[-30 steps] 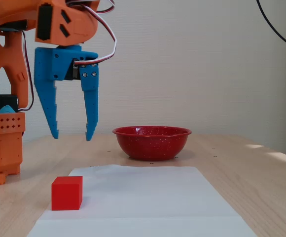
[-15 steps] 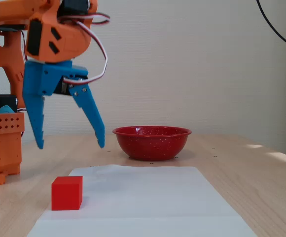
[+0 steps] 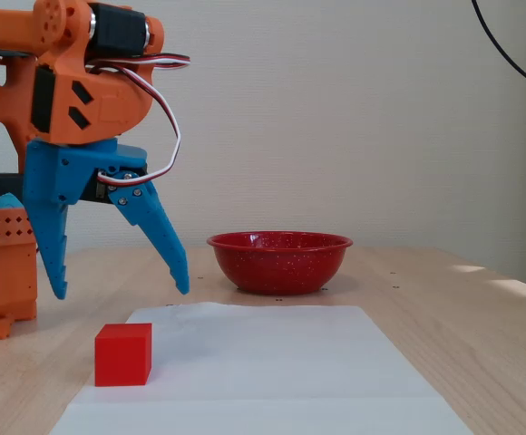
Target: Grasp the red cube and put it in the red bowl
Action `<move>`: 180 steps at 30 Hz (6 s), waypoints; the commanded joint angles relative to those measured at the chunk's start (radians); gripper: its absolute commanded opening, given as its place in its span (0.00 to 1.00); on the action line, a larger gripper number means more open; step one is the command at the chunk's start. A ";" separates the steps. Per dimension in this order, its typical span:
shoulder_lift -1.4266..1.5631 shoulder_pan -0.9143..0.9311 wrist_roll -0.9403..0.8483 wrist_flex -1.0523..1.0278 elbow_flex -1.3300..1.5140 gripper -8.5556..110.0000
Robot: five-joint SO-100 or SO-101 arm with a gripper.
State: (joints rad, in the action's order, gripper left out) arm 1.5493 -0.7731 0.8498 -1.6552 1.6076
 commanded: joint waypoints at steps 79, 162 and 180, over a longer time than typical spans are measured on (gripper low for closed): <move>0.041 0.035 -0.049 0.399 0.238 0.10; 0.072 1.355 -1.043 0.291 -0.413 0.36; 0.179 1.167 -1.019 -0.006 -0.681 0.08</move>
State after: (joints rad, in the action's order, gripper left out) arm 1.5447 0.4357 -0.1810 -1.6383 1.0339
